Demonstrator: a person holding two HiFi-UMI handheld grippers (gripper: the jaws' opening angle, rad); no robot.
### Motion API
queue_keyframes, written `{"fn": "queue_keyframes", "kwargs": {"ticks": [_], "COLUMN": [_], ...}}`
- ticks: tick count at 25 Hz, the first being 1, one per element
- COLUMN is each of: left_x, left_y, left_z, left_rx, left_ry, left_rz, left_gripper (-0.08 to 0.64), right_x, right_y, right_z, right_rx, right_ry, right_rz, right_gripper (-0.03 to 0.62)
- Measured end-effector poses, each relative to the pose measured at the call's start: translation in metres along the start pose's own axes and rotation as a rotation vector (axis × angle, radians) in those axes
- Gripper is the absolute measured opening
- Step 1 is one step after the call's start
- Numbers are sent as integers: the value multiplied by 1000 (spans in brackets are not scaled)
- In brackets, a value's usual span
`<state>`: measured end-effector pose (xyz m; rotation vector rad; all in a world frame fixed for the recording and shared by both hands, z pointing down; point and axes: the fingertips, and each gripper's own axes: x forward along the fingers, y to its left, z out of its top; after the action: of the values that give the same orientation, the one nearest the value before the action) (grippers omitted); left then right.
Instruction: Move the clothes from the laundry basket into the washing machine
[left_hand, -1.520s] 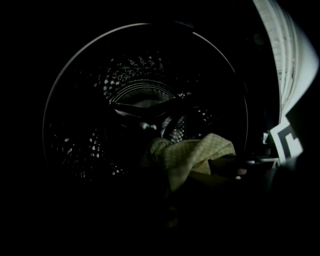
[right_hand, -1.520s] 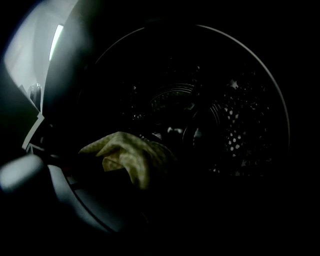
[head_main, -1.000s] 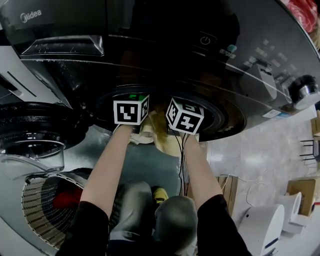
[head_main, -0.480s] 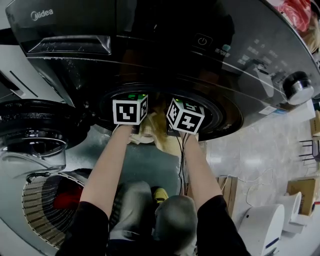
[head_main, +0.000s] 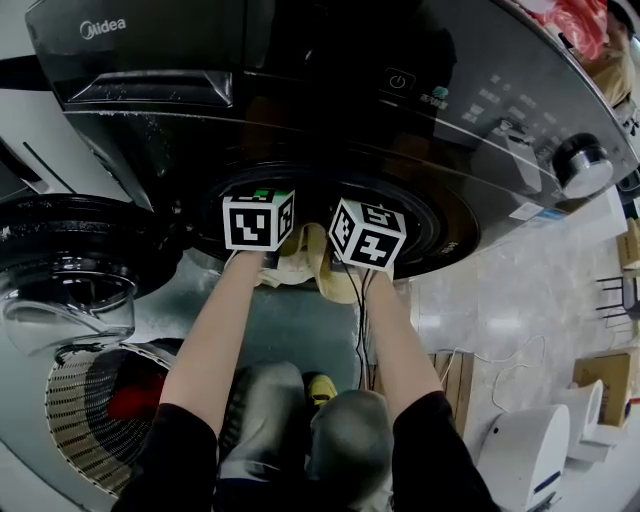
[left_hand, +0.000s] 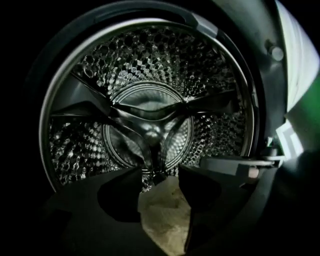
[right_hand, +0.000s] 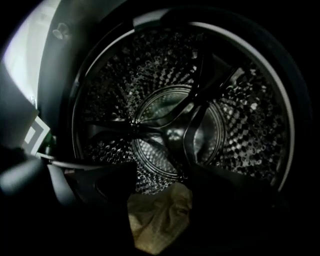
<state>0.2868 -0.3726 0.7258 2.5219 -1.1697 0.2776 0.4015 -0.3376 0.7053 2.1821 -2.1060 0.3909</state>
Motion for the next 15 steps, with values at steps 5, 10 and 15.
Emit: {"fn": "queue_keyframes", "kwargs": {"ticks": [5, 10, 15], "left_x": [-9, -25, -38], "left_y": [-4, -7, -13], "left_z": [2, 2, 1], "left_rx": [5, 18, 33], "left_ry": [-10, -33, -38], "left_rz": [-13, -17, -32], "left_gripper": [220, 138, 31], "right_x": [-13, -30, -43], "right_y": [2, 2, 9], "right_z": [3, 2, 5], "right_rx": [13, 23, -19], "right_ry": [-20, -48, -55], "right_rz": [-10, -24, -11], "right_gripper": [256, 115, 16]}}
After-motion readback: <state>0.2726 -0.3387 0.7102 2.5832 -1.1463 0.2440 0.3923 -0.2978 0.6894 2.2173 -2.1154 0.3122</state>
